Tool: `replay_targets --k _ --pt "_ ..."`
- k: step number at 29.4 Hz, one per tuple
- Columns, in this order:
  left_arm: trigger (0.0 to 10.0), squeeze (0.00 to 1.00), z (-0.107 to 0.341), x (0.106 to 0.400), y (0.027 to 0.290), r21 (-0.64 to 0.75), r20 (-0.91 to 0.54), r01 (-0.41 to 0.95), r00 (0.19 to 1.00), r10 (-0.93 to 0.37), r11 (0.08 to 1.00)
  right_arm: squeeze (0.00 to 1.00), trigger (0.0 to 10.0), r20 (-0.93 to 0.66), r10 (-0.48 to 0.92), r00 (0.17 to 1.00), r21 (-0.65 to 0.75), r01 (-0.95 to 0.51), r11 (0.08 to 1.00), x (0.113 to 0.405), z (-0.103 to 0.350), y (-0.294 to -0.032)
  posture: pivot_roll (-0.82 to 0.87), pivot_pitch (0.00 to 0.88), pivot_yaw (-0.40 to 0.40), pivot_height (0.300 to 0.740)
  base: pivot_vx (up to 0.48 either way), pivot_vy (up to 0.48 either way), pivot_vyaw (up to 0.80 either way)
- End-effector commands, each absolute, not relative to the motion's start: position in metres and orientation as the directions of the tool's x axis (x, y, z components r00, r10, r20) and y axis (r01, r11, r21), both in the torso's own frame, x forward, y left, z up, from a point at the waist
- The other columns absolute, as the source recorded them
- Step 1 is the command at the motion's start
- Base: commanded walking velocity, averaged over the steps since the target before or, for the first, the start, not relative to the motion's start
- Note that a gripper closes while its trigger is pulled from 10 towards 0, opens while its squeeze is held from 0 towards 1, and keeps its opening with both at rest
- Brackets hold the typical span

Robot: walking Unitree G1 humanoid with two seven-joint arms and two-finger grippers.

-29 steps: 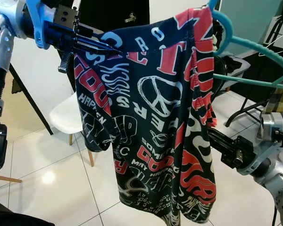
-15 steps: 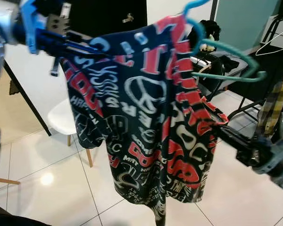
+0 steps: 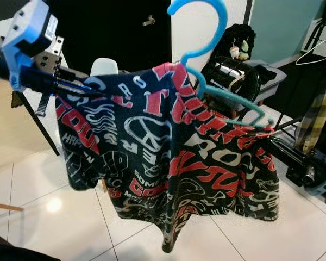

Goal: Hang hanger

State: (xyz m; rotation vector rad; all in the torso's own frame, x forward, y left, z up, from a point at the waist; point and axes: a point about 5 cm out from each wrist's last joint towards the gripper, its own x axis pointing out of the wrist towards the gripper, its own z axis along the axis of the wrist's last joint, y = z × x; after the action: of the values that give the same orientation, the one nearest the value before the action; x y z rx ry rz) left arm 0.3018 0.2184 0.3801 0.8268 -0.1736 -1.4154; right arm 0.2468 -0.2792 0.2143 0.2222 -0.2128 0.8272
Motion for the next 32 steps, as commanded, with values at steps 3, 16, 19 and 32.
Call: replay_targets --k 3,16,19,32 --pt "10.0 0.0 0.381 0.295 0.223 0.576 -0.386 0.811 0.155 -0.909 -0.106 0.0 0.0 0.27 0.716 0.643 0.112 -0.76 0.64 0.249 0.215 -0.274 -0.04 0.0 0.07 0.74 0.0 0.0 0.0" --pt "10.0 0.0 0.377 0.31 0.232 0.629 -0.399 0.776 0.273 -0.875 -0.045 0.0 0.0 0.26 0.722 0.641 0.113 -0.763 0.637 0.247 0.217 -0.277 -0.05 0.0 0.069 0.74 0.0 0.0 0.0" --pt "10.0 0.0 0.377 0.311 0.233 0.638 -0.395 0.769 0.29 -0.872 -0.033 0.0 0.0 0.26 0.723 0.64 0.114 -0.764 0.635 0.246 0.217 -0.277 -0.06 0.0 0.07 0.74 0.0 0.0 0.0" --pt "10.0 0.0 0.383 0.312 0.236 0.666 -0.354 0.746 0.316 -0.88 -0.001 0.0 0.0 0.255 0.733 0.63 0.118 -0.773 0.623 0.245 0.217 -0.276 -0.05 0.0 0.064 0.74 0.0 0.0 0.0"
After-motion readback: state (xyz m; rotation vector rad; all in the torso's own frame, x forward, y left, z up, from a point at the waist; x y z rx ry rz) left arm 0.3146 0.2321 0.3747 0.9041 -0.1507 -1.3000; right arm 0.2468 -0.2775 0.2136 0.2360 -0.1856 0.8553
